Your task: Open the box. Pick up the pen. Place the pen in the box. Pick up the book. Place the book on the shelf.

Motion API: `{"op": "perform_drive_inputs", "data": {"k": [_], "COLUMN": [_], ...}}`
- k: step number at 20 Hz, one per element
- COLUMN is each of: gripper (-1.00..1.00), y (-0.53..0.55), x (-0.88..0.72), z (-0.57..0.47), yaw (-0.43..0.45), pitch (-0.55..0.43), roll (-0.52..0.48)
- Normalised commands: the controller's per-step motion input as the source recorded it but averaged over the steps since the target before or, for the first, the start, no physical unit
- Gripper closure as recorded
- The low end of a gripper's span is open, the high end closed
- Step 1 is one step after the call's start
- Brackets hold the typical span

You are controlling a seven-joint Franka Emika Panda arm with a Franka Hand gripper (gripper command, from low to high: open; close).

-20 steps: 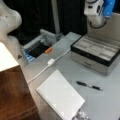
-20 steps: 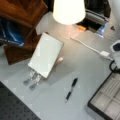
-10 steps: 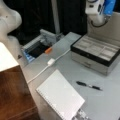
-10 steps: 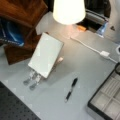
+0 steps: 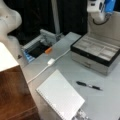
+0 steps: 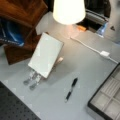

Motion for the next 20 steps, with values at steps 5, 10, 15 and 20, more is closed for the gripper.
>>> {"op": "perform_drive_inputs", "data": {"k": [5, 10, 15, 20], "gripper": [-1.00, -1.00, -1.00, -1.00], "y": [0.02, 0.03, 0.14, 0.22], "x": [-0.33, -0.37, -0.30, -0.21], "z": [-0.26, -0.31, -0.39, -0.38], "yaw": [-0.176, -0.199, -0.251, -0.252], "pitch": [-0.119, -0.145, -0.178, -0.178], "roll": [0.174, 0.183, 0.176, 0.147]}}
